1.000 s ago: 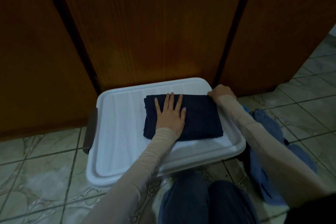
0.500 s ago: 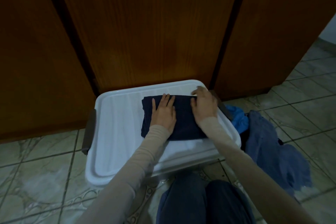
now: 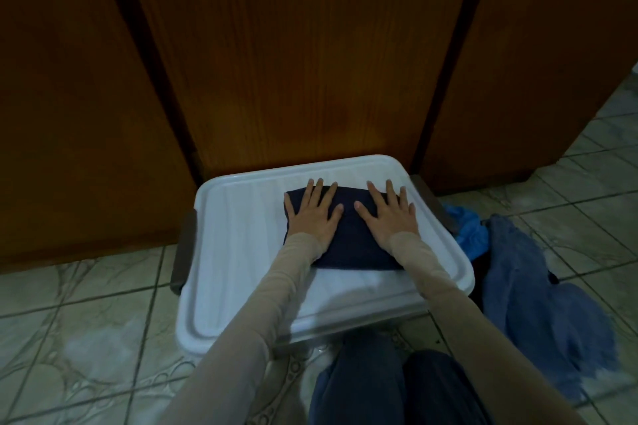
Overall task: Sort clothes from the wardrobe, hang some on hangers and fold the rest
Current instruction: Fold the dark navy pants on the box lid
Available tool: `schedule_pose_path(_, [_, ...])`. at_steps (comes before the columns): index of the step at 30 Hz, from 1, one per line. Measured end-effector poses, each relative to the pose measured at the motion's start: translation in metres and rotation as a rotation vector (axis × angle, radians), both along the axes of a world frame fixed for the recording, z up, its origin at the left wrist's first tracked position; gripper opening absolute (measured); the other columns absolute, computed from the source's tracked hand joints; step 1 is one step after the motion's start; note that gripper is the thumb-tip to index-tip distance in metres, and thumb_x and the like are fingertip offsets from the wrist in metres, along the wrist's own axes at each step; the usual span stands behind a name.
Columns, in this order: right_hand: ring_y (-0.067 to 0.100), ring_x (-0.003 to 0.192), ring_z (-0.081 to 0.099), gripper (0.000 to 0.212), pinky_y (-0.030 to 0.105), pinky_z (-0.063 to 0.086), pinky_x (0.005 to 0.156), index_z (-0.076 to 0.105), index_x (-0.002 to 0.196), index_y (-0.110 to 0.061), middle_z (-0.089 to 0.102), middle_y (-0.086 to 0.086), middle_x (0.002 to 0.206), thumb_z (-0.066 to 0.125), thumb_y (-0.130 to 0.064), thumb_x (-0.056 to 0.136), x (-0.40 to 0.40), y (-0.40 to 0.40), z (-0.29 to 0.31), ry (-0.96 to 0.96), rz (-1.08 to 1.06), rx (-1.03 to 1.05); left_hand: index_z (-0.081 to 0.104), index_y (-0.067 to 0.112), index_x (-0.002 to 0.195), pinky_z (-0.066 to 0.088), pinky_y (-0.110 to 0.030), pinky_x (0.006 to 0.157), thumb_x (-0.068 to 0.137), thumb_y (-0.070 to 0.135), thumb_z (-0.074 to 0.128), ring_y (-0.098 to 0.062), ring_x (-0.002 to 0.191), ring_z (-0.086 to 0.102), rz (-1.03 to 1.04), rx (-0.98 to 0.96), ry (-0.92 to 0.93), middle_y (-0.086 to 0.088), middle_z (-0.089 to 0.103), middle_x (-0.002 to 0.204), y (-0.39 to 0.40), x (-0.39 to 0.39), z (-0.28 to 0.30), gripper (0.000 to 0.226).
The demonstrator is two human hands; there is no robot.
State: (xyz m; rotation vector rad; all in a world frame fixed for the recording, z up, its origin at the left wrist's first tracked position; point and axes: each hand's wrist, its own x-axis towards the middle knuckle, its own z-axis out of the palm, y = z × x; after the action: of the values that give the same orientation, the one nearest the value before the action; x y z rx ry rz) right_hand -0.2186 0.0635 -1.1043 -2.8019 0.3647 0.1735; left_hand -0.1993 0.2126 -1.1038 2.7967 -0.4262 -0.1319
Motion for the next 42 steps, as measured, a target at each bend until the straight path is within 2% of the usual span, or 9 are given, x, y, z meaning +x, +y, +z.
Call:
schedule_pose_path(5, [0.027, 0.145, -0.010, 0.065, 0.044, -0.001, 0.118, -0.005, 0.149, -0.032, -0.011, 0.003, 0.158, 0.019, -0.059, 0.095, -0.011, 0.005, 0.001, -0.060, -0.039, -0.029, 0.000, 0.031, 0.150, -0.014, -0.044, 0.114, 0.100, 0.048, 0.017, -0.018, 0.144, -0.017, 0.111, -0.014, -0.056, -0.003, -0.015, 0.157, 0.002, -0.012, 0.000, 0.056])
schedule_pose_path(9, [0.033, 0.143, 0.007, 0.068, 0.045, 0.015, 0.114, -0.005, 0.150, -0.029, -0.004, 0.008, 0.158, 0.021, -0.059, 0.095, -0.032, 0.011, 0.005, -0.048, -0.219, 0.013, 0.000, 0.032, 0.150, 0.007, -0.047, 0.116, 0.099, 0.049, 0.022, -0.031, 0.145, -0.006, 0.360, -0.124, -0.038, -0.011, -0.014, 0.156, 0.005, -0.033, 0.000, 0.058])
schedule_pose_path(12, [0.035, 0.137, 0.024, 0.070, 0.044, 0.026, 0.107, -0.004, 0.150, -0.027, 0.016, 0.017, 0.153, 0.024, -0.059, 0.095, -0.049, 0.013, 0.009, -0.032, -0.314, 0.061, 0.000, 0.030, 0.150, 0.027, -0.045, 0.107, 0.099, 0.044, 0.026, -0.035, 0.136, 0.023, 0.463, -0.240, 0.034, -0.018, 0.012, 0.154, 0.003, -0.049, 0.004, 0.058])
schedule_pose_path(14, [0.034, 0.130, 0.033, 0.070, 0.044, 0.031, 0.102, -0.001, 0.151, -0.025, 0.032, 0.020, 0.144, 0.026, -0.057, 0.095, -0.057, 0.014, 0.012, -0.045, -0.348, 0.076, 0.001, 0.027, 0.150, 0.035, -0.044, 0.099, 0.100, 0.040, 0.029, -0.033, 0.125, 0.036, 0.486, -0.287, 0.032, -0.017, 0.033, 0.142, 0.004, -0.057, 0.006, 0.058])
schedule_pose_path(19, [0.035, 0.125, 0.039, 0.069, 0.046, 0.033, 0.101, 0.007, 0.150, -0.028, 0.039, 0.019, 0.139, 0.033, -0.057, 0.093, -0.068, 0.014, 0.019, -0.025, -0.426, 0.158, 0.001, 0.032, 0.149, 0.037, -0.044, 0.099, 0.099, 0.040, 0.035, -0.035, 0.118, 0.044, 0.541, -0.415, 0.142, -0.019, 0.046, 0.129, 0.009, -0.064, 0.016, 0.061])
schedule_pose_path(26, [0.035, 0.120, 0.048, 0.070, 0.046, 0.038, 0.102, 0.015, 0.148, -0.030, 0.047, 0.014, 0.137, 0.043, -0.056, 0.090, -0.086, 0.003, 0.030, -0.026, -0.440, 0.401, -0.001, 0.033, 0.149, 0.041, -0.043, 0.100, 0.097, 0.047, 0.035, -0.036, 0.114, 0.050, 0.517, -0.446, 0.271, -0.017, 0.051, 0.130, 0.013, -0.070, 0.023, 0.065])
schedule_pose_path(29, [0.034, 0.123, 0.046, 0.067, 0.043, 0.036, 0.104, 0.014, 0.149, -0.027, 0.044, 0.014, 0.140, 0.041, -0.053, 0.093, -0.098, 0.000, 0.038, -0.059, -0.399, 0.383, -0.003, 0.034, 0.149, 0.039, -0.043, 0.101, 0.096, 0.048, 0.035, -0.036, 0.116, 0.050, 0.504, -0.447, 0.275, -0.015, 0.051, 0.132, 0.011, -0.080, 0.030, 0.066])
schedule_pose_path(34, [0.036, 0.123, 0.046, 0.068, 0.037, 0.039, 0.098, 0.010, 0.150, -0.026, 0.043, 0.017, 0.140, 0.042, -0.051, 0.094, -0.113, -0.024, 0.059, -0.139, -0.389, 0.328, -0.002, 0.026, 0.150, 0.042, -0.035, 0.096, 0.098, 0.042, 0.038, -0.034, 0.116, 0.052, 0.362, -0.542, 0.259, -0.013, 0.046, 0.139, -0.011, -0.098, 0.051, 0.067])
schedule_pose_path(42, [0.035, 0.115, 0.052, 0.072, 0.038, 0.044, 0.093, 0.003, 0.150, -0.032, 0.049, 0.016, 0.134, 0.044, -0.050, 0.093, -0.157, -0.109, 0.118, -0.420, -0.459, 0.295, -0.004, 0.036, 0.148, 0.042, -0.042, 0.101, 0.091, 0.043, 0.054, -0.035, 0.121, 0.049, 0.082, -0.829, 0.158, -0.011, 0.042, 0.143, -0.100, -0.111, 0.094, 0.082])
